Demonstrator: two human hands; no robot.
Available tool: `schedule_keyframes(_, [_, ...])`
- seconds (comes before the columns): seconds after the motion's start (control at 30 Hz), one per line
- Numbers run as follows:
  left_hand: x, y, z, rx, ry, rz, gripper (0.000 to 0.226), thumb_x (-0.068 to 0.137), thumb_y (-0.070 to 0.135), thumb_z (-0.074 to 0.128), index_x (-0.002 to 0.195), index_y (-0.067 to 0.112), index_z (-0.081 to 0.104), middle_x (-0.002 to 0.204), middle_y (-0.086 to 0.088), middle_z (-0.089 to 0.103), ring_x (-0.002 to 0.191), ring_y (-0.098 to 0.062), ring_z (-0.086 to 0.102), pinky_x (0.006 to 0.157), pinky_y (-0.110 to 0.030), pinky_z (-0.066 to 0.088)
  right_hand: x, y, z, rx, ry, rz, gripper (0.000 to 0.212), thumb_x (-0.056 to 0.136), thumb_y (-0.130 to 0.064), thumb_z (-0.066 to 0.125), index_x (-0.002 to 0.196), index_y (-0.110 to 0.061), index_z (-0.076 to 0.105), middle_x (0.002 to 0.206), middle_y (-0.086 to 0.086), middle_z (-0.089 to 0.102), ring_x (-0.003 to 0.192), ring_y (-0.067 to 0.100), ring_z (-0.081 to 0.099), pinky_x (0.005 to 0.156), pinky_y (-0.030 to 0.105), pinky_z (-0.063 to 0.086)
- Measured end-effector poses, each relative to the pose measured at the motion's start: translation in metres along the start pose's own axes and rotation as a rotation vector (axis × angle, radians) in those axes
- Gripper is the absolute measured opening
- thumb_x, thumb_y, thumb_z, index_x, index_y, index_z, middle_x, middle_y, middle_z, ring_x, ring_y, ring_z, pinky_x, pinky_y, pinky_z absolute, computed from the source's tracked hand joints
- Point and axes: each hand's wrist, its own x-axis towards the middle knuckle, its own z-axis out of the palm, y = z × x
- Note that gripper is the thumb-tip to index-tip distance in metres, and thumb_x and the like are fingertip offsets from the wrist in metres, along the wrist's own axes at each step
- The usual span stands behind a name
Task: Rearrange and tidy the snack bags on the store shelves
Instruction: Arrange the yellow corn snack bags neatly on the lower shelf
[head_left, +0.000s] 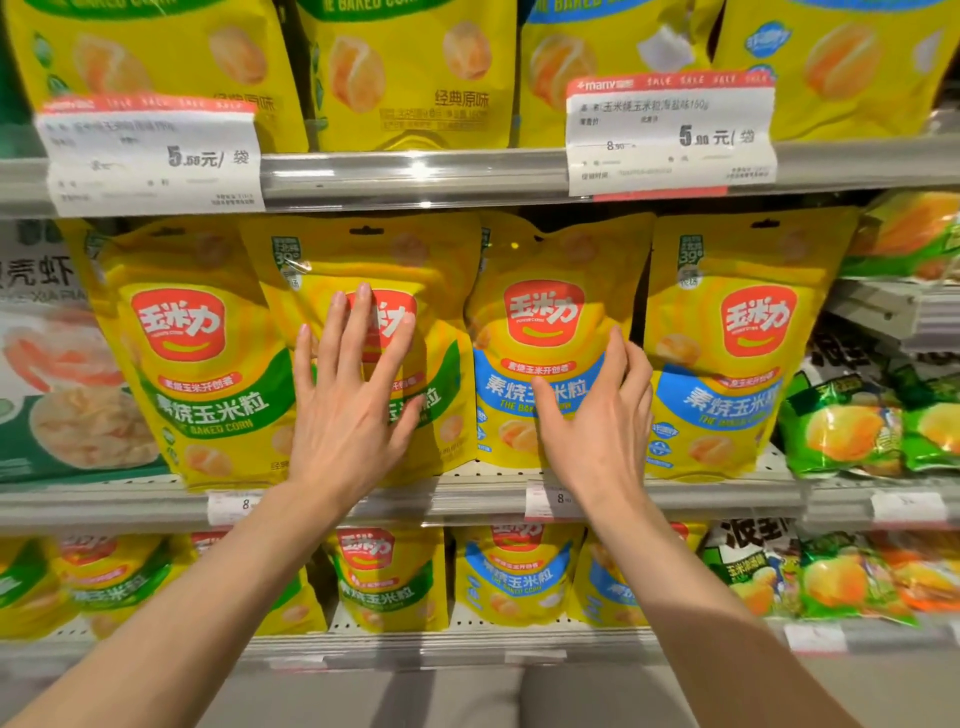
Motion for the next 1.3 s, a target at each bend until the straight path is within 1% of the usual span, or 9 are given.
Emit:
schedule_keyframes(0.17, [-0.016,0.032,-0.009,-0.133,0.027,-0.043,0.069,0.091,0.038,0.058,0.155,0.016,0.041,0.166,-0.019,0.025,0.153,-0.039,0.024,0.122,-0.058,0.023,-0.017,0.021,-0.032,0.033,-0.034,-0.018,0.090,0.094,-0.041,0.070,0.162,-0.011,0.021,0.161,0.016,0.034,0.148,0.034,0.034,0.117,0.050,0.034])
schedule_keyframes(0.33, [-0.027,0.096,-0.015,-0.461,-0.102,-0.185,0.058,0.092,0.046,0.052,0.140,0.014,0.054,0.132,-0.008,0.058,0.124,-0.026,0.053,0.098,-0.046,0.050,-0.020,0.065,-0.084,0.069,-0.169,0.110,0.077,0.095,-0.043,0.068,0.157,-0.011,0.034,0.147,0.014,0.052,0.135,0.034,0.051,0.109,0.047,0.043])
schedule_keyframes(0.47, [-0.018,0.146,-0.005,-0.628,-0.213,-0.247,0.050,0.094,0.034,0.067,0.139,0.019,0.052,0.128,-0.003,0.063,0.111,-0.023,0.064,0.089,-0.044,0.054,0.007,0.113,-0.123,0.033,-0.282,0.238,0.068,0.093,-0.050,0.069,0.145,-0.011,0.049,0.129,0.011,0.065,0.123,0.031,0.060,0.100,0.042,0.047])
schedule_keyframes(0.6, [0.001,0.184,0.026,-0.731,-0.271,-0.207,0.055,0.094,0.037,0.068,0.144,0.020,0.050,0.133,-0.002,0.061,0.112,-0.020,0.063,0.098,-0.045,0.050,0.040,0.150,-0.134,0.032,-0.234,0.294,0.077,0.087,-0.057,0.071,0.144,-0.010,0.050,0.138,0.015,0.059,0.127,0.031,0.057,0.104,0.042,0.046])
schedule_keyframes(0.83, [0.028,0.227,0.067,-0.823,-0.358,-0.123,0.068,0.101,0.035,0.059,0.161,0.027,0.027,0.161,0.002,0.037,0.145,-0.017,0.040,0.116,-0.041,0.038,0.077,0.172,-0.118,0.225,-0.268,0.347,0.119,0.076,-0.068,0.075,0.165,-0.024,0.010,0.170,-0.001,0.024,0.155,0.019,0.026,0.124,0.042,0.029])
schedule_keyframes(0.93, [0.031,0.230,0.077,-0.836,-0.374,-0.128,0.069,0.102,0.034,0.057,0.162,0.026,0.024,0.164,0.006,0.032,0.148,-0.014,0.036,0.115,-0.044,0.039,0.082,0.173,-0.112,0.337,-0.298,0.382,0.124,0.070,-0.073,0.077,0.165,-0.030,0.009,0.166,-0.005,0.033,0.152,0.014,0.032,0.122,0.040,0.032])
schedule_keyframes(1.07, [0.031,0.229,0.084,-0.828,-0.376,-0.121,0.069,0.102,0.032,0.058,0.162,0.025,0.025,0.165,0.007,0.031,0.149,-0.011,0.032,0.117,-0.041,0.038,0.075,0.177,-0.107,0.297,-0.235,0.363,0.135,0.051,-0.094,0.071,0.161,-0.034,0.019,0.161,-0.002,0.038,0.148,0.020,0.039,0.118,0.052,0.040])
schedule_keyframes(1.2, [0.035,0.233,0.083,-0.845,-0.423,-0.125,0.070,0.102,0.032,0.056,0.163,0.024,0.023,0.169,0.009,0.022,0.155,-0.007,0.021,0.120,-0.042,0.035,0.069,0.171,-0.106,0.271,-0.178,0.367,0.123,0.070,-0.075,0.077,0.164,-0.026,0.014,0.167,-0.001,0.027,0.153,0.020,0.030,0.123,0.046,0.032])
schedule_keyframes(1.3, [0.037,0.233,0.081,-0.857,-0.450,-0.134,0.070,0.102,0.035,0.056,0.163,0.025,0.022,0.170,0.008,0.020,0.156,-0.007,0.017,0.124,-0.040,0.030,0.067,0.171,-0.104,0.271,-0.175,0.359,0.127,0.066,-0.081,0.074,0.164,-0.027,0.014,0.165,-0.001,0.032,0.153,0.019,0.031,0.123,0.048,0.033])
